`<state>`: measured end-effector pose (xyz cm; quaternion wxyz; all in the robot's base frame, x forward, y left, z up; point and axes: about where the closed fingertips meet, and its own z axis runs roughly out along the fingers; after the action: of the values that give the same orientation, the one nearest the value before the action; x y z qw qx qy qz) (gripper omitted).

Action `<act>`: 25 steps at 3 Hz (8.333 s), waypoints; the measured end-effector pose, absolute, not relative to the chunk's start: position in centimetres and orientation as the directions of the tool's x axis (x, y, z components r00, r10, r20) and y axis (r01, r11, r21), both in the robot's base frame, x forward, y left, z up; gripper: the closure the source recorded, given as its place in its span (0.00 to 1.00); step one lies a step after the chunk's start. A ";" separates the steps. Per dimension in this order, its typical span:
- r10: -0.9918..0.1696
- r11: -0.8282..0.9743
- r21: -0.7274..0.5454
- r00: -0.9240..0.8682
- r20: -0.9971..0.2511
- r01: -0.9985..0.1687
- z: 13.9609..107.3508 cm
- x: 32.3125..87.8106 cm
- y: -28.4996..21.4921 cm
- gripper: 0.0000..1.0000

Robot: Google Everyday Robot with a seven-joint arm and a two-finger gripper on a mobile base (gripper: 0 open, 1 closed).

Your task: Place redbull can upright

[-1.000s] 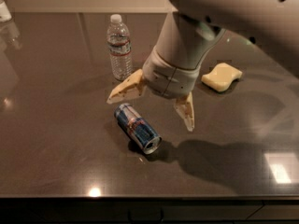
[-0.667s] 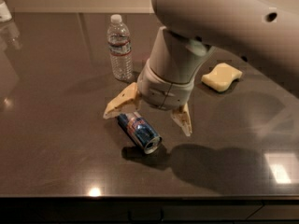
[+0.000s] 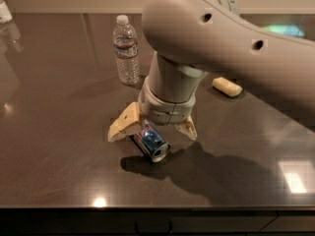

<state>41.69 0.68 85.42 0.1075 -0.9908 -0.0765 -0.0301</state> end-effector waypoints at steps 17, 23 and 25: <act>-0.776 -0.175 -0.089 0.193 -0.600 -0.981 94.5 48.5 1.1 1.00; -0.270 0.088 0.101 -0.122 -0.955 -0.991 94.5 49.7 -3.8 1.00; -0.146 0.095 0.100 -0.113 -0.983 -0.990 93.8 50.1 -5.0 1.00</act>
Offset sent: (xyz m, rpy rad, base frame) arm 0.0040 -0.0056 -0.0253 -0.1743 -0.0807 0.2043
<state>50.11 -5.02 93.80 0.4544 -0.4866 0.5839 0.4646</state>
